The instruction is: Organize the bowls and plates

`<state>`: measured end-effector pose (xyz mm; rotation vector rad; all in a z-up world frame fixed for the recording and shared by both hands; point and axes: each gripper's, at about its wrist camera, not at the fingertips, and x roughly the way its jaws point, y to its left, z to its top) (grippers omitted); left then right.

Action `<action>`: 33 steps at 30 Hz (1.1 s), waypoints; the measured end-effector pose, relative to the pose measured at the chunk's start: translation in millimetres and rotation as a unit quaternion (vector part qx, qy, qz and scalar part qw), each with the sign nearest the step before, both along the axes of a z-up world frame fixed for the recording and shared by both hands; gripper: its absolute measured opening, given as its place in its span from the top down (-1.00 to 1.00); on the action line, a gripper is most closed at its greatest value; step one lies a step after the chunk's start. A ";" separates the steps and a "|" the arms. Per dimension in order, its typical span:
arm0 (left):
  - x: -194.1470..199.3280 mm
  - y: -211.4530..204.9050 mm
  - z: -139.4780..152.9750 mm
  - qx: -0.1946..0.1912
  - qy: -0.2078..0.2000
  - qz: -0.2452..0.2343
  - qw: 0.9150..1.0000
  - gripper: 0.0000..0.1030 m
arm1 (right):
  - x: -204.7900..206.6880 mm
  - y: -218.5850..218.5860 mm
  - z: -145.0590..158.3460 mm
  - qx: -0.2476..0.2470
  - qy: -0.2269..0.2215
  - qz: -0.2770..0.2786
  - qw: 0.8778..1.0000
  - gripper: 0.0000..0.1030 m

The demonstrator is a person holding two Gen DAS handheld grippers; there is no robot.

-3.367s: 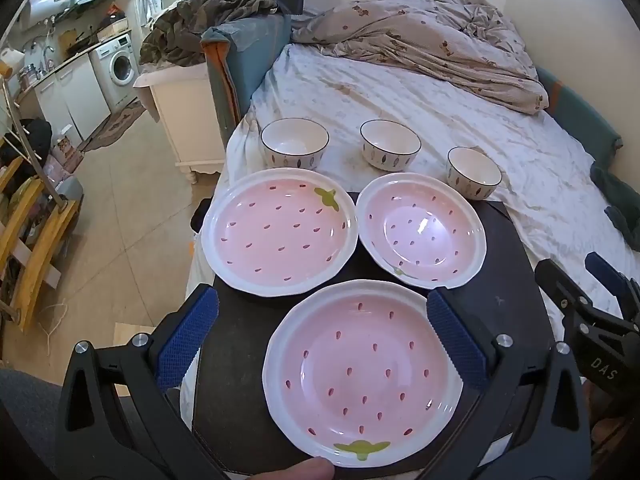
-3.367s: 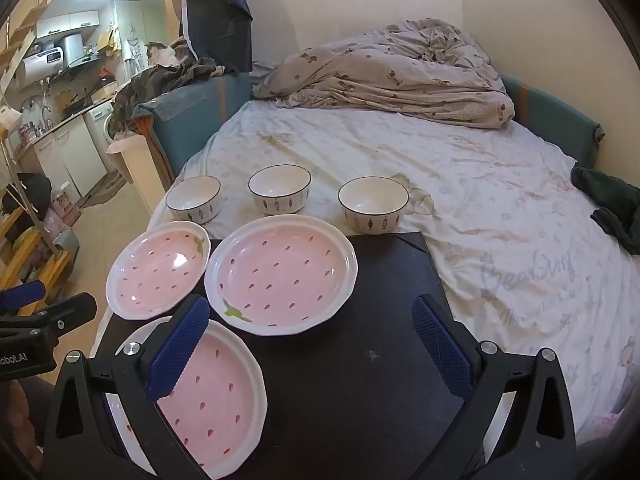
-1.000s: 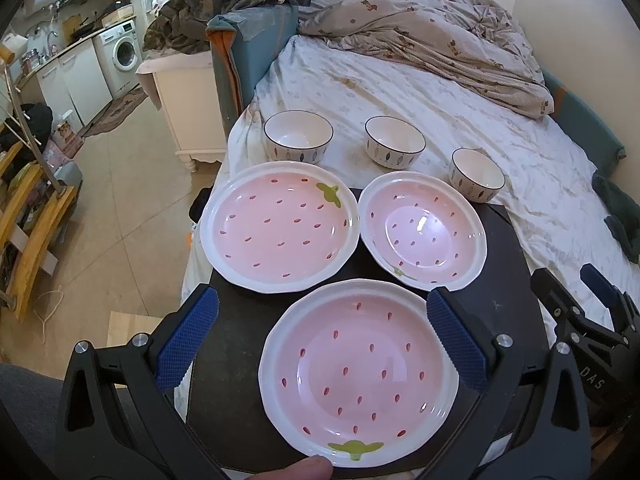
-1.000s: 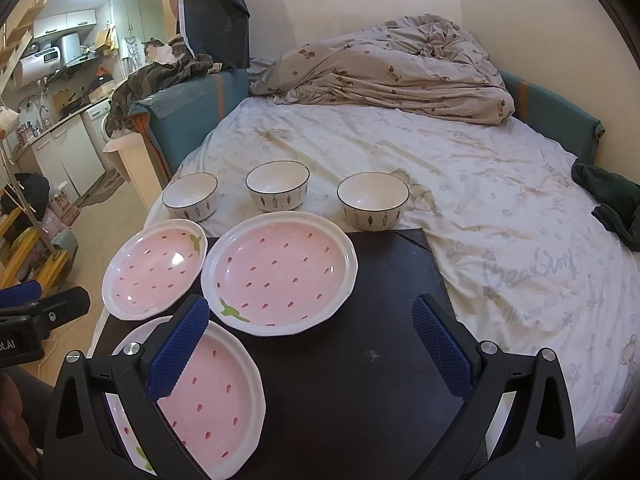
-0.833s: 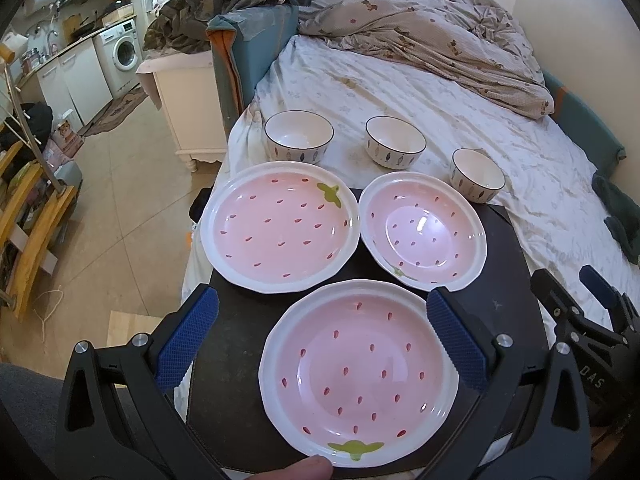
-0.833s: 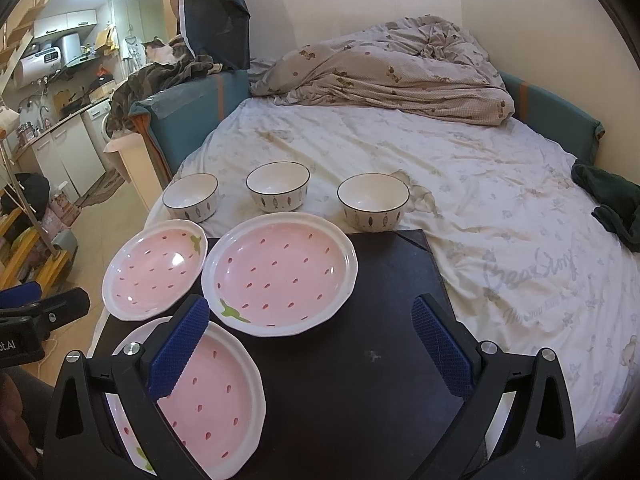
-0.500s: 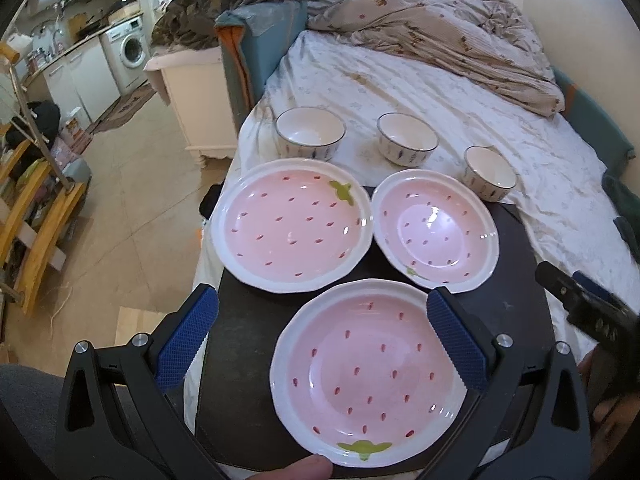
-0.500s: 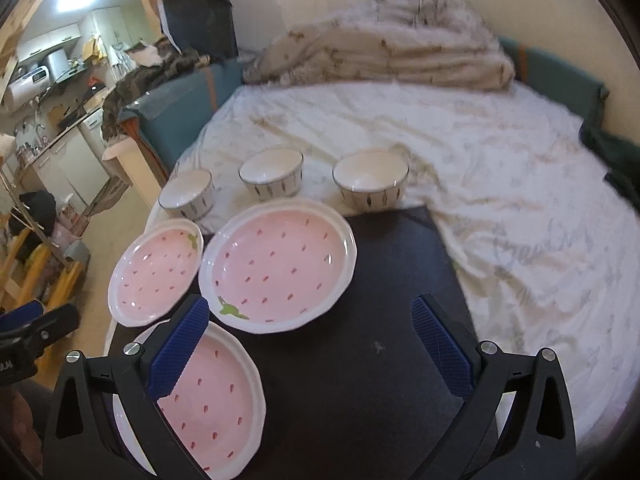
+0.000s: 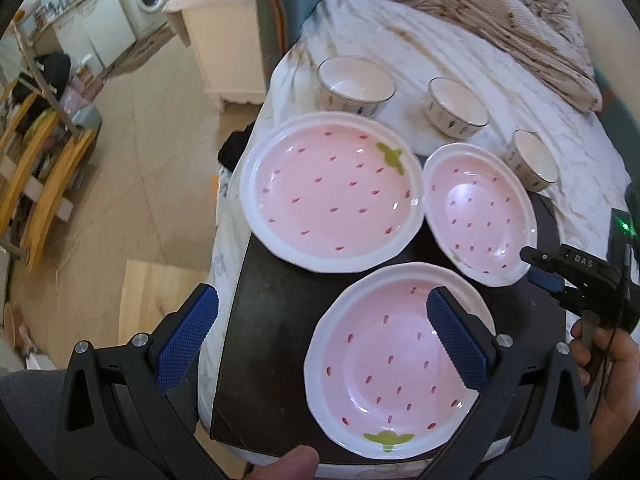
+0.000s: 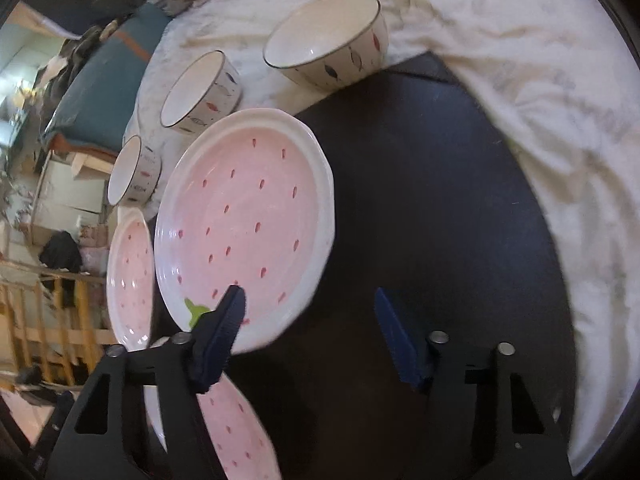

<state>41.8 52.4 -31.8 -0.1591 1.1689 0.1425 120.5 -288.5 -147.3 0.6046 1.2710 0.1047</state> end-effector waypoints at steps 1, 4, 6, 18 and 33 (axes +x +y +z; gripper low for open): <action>0.1 1.9 -2.3 -0.007 0.006 0.002 1.000 -1.00 | 4.9 1.2 -7.9 0.024 0.011 -0.001 1.000 -0.09; 0.6 2.2 -7.6 -0.021 0.022 -0.001 1.000 -1.00 | 15.3 10.1 -20.4 0.034 0.031 0.013 0.999 0.33; 1.1 0.1 -8.4 -0.019 0.024 -0.005 1.000 -1.00 | 18.9 15.4 -25.5 0.013 0.037 0.015 0.999 0.59; 5.1 -20.0 -7.7 -0.018 0.026 -0.041 0.999 -1.00 | -1.6 -38.7 -17.6 -0.014 0.020 -0.031 0.999 0.77; 41.9 -80.9 -2.0 0.027 0.023 -0.086 0.996 -0.98 | -37.2 -111.2 -11.4 -0.015 0.050 -0.019 0.998 0.76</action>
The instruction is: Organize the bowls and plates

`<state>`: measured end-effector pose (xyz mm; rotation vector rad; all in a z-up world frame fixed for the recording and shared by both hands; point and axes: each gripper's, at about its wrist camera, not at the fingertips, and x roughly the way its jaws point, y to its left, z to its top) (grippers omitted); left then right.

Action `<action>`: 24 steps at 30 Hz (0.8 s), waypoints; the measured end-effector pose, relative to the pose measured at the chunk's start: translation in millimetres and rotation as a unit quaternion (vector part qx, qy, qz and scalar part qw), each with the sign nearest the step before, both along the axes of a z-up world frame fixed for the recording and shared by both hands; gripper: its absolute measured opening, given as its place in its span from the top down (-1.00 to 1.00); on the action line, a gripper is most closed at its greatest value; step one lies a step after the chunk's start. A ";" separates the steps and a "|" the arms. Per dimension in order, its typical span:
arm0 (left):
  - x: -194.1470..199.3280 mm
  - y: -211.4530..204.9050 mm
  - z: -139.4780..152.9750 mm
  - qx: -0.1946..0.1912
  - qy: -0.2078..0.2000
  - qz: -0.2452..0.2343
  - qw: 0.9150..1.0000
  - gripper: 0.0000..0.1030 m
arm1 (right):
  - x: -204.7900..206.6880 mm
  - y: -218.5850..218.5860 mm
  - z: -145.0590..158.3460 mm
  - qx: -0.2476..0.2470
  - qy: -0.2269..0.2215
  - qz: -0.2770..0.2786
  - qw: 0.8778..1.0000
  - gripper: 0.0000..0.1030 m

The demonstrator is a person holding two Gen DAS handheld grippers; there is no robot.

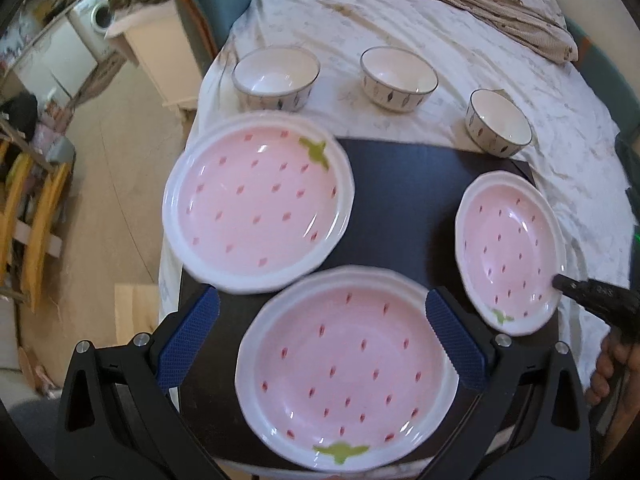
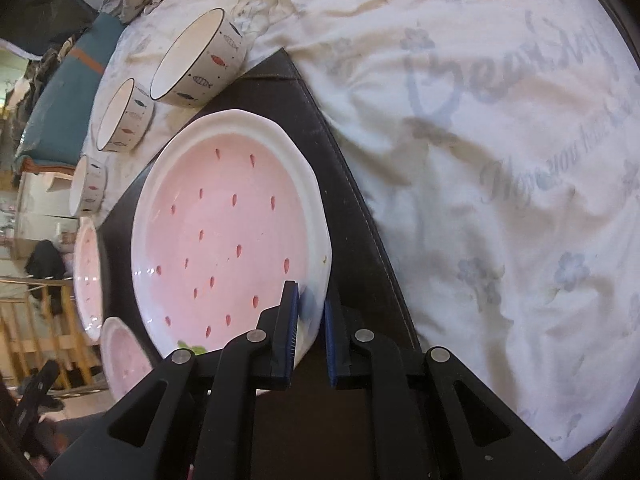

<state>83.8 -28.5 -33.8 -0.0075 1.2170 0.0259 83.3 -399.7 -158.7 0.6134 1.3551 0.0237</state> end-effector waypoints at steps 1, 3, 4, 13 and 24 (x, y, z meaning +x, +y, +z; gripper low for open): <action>7.7 -7.0 0.9 0.006 -0.001 -0.002 1.000 -0.98 | -0.9 -2.8 3.3 -0.001 -0.006 -0.001 1.000 0.76; 18.8 -15.9 -0.2 0.006 0.004 -0.003 1.000 -0.98 | -0.7 -4.4 8.2 -0.003 -0.015 -0.005 1.000 0.76; 24.2 -19.7 -1.9 0.001 0.008 -0.002 1.000 -0.98 | -1.4 -9.2 9.8 0.005 -0.021 -0.016 1.000 0.76; 65.9 -70.7 -37.4 -0.041 0.054 -0.014 0.998 -0.86 | -2.1 -41.1 10.4 0.059 -0.035 -0.096 0.993 0.67; 99.3 -102.7 -81.5 -0.070 0.115 -0.017 0.991 -0.27 | 2.6 -47.7 2.1 0.064 -0.027 -0.094 0.993 0.37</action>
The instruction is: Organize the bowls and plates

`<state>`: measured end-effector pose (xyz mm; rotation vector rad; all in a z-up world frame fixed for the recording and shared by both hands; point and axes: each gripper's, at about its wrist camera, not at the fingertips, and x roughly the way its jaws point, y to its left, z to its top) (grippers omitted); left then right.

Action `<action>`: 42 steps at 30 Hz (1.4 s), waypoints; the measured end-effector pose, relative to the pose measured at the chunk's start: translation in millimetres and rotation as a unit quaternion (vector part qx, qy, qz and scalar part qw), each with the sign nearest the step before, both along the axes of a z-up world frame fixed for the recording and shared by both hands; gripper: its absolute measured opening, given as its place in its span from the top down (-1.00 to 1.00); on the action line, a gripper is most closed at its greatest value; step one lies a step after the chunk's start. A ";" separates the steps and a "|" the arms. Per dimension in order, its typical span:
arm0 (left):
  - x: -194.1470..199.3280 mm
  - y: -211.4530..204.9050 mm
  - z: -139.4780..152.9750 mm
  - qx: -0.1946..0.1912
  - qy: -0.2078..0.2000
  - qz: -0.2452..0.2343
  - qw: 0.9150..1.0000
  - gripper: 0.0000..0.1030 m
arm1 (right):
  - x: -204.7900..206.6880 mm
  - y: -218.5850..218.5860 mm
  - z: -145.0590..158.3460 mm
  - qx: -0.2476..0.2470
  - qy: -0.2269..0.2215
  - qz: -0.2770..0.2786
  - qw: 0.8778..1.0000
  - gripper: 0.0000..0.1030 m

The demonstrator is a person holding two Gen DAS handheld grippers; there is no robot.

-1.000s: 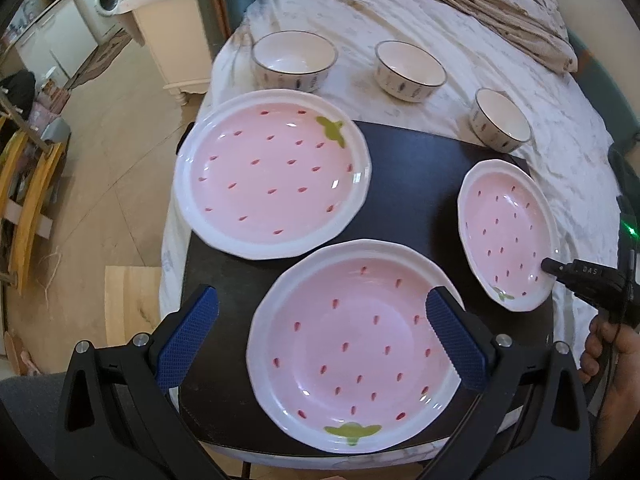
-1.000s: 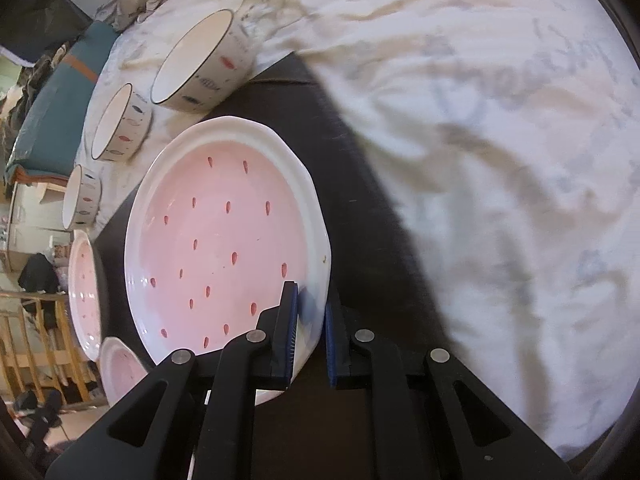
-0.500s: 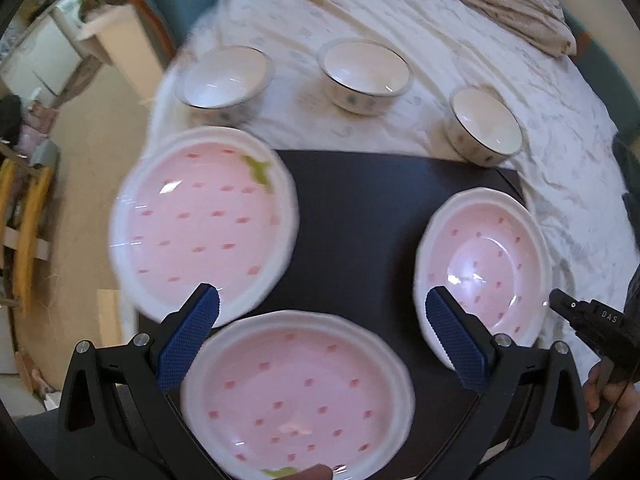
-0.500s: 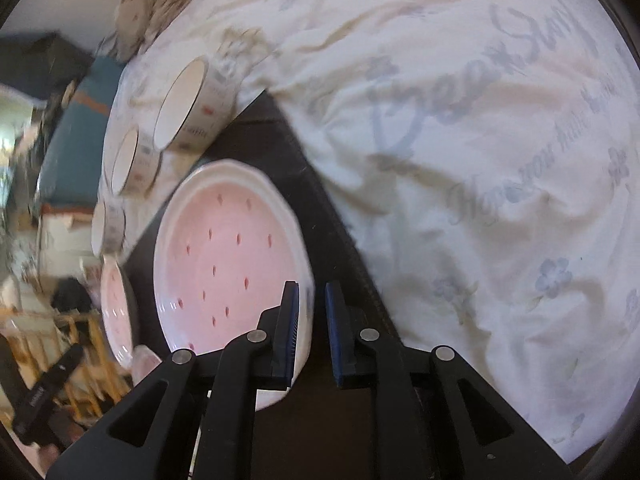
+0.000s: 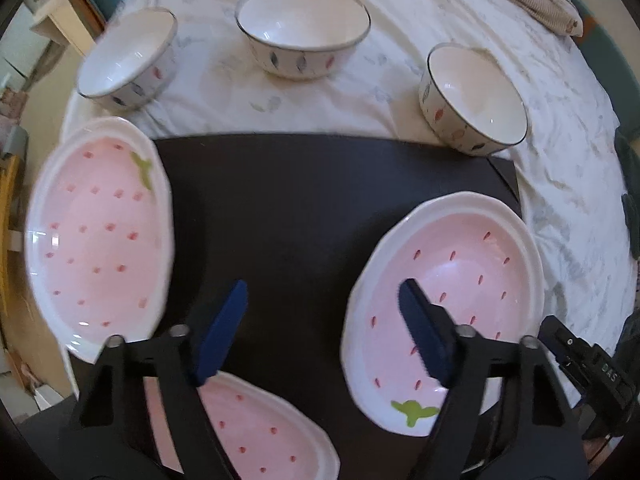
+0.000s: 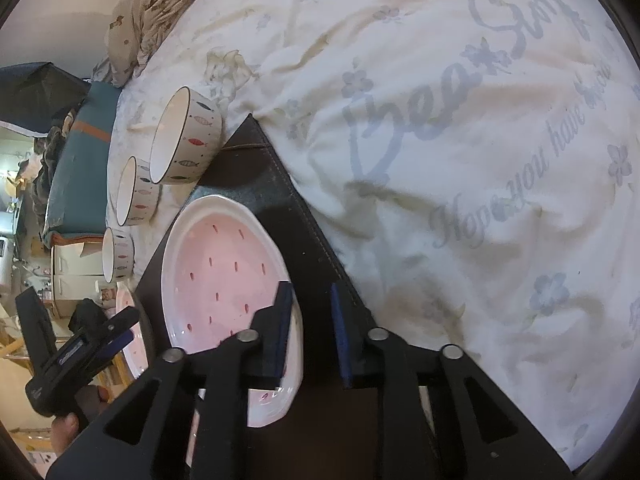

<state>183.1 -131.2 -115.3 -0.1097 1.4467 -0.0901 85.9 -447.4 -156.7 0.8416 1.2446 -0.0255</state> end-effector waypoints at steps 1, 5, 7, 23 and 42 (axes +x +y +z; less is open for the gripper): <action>1.1 -0.3 -3.0 -0.010 0.007 0.000 1.000 -0.15 | 0.1 -1.7 -0.8 0.001 0.001 -0.002 1.000 0.25; 4.4 -2.4 -15.6 -0.027 0.021 -0.001 0.999 -0.14 | 2.4 -2.6 -2.2 0.026 -0.011 -0.003 1.000 0.08; 5.2 -3.9 -22.7 -0.032 0.031 -0.003 0.999 -0.13 | 4.1 -0.7 -1.8 0.030 -0.015 -0.001 0.999 0.08; -7.4 -27.0 -39.2 -0.032 0.042 -0.068 0.996 0.43 | 16.3 40.3 -24.5 0.010 0.027 0.086 0.996 0.70; -9.7 -42.1 -38.2 -0.009 0.010 -0.107 0.994 0.24 | 17.3 42.5 -24.1 -0.006 0.020 0.086 0.996 0.51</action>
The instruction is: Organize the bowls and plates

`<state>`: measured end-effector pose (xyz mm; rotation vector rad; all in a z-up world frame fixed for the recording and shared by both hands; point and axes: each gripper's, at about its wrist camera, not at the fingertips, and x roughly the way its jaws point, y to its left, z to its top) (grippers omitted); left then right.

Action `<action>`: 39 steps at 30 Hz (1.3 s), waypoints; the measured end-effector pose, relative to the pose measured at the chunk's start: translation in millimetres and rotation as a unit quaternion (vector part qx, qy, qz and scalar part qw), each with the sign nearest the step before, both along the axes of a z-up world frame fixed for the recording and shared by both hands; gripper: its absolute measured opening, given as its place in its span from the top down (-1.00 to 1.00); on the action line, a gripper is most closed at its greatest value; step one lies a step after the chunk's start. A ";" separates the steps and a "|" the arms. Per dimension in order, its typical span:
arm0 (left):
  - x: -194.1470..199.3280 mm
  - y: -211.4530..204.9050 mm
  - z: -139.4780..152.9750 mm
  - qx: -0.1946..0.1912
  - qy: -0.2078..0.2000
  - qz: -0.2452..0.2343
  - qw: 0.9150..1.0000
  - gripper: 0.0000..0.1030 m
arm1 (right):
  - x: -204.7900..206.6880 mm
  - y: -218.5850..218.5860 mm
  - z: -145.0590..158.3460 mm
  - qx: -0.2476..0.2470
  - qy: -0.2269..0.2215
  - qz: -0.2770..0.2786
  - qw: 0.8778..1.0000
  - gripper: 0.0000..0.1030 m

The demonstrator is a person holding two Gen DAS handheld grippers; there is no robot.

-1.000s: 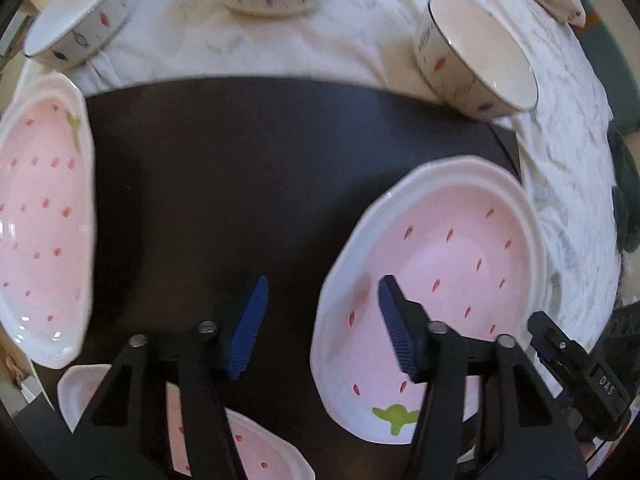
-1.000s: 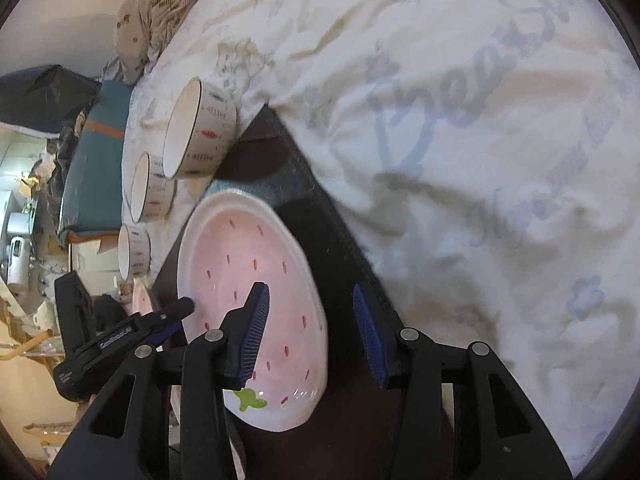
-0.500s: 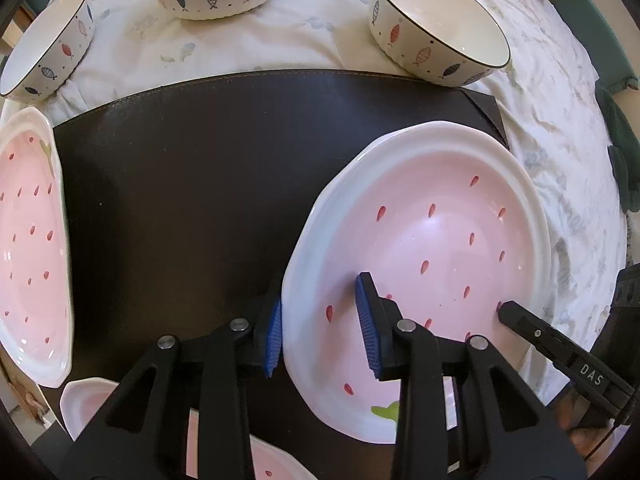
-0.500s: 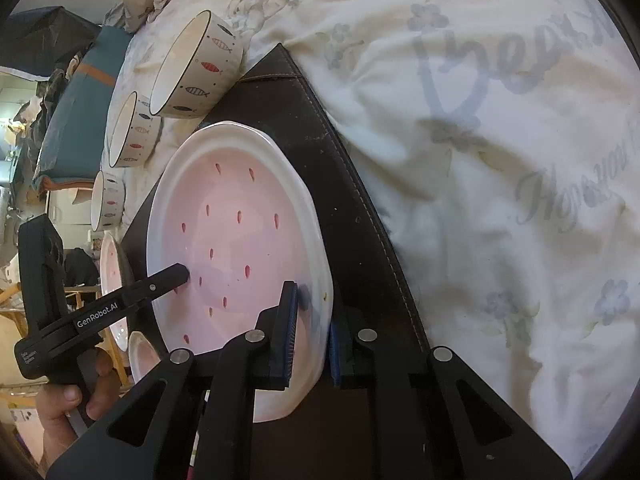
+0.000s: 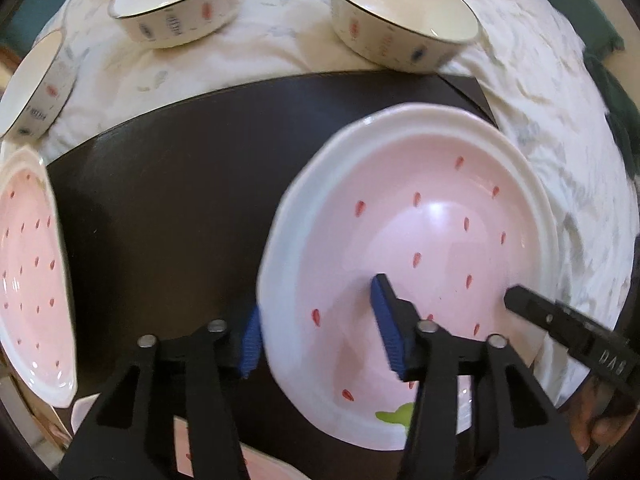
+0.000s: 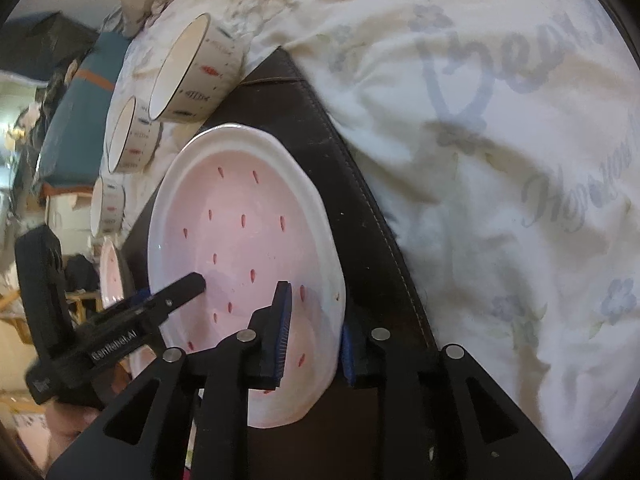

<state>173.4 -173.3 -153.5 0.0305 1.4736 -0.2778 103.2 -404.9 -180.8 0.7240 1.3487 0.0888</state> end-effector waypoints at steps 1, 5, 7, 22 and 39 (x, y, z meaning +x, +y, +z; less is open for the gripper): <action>1.7 5.1 0.6 -0.008 0.004 0.014 1.000 0.33 | -0.5 1.8 1.3 -0.007 -0.004 0.004 1.000 0.51; -1.6 13.7 7.8 -0.018 0.008 0.015 1.000 0.48 | -0.2 6.4 7.7 -0.048 -0.014 0.015 0.999 0.60; -6.2 15.5 16.0 -0.016 -0.003 0.011 1.000 0.50 | 0.0 5.9 9.0 -0.057 -0.018 0.009 0.998 0.58; -26.6 38.9 67.9 -0.038 -0.065 0.032 0.997 0.51 | -4.4 18.2 26.1 -0.021 -0.028 0.027 0.999 0.59; -63.2 101.4 84.3 -0.045 -0.090 0.066 0.993 0.52 | -8.4 83.6 62.3 -0.037 -0.066 0.088 0.993 0.60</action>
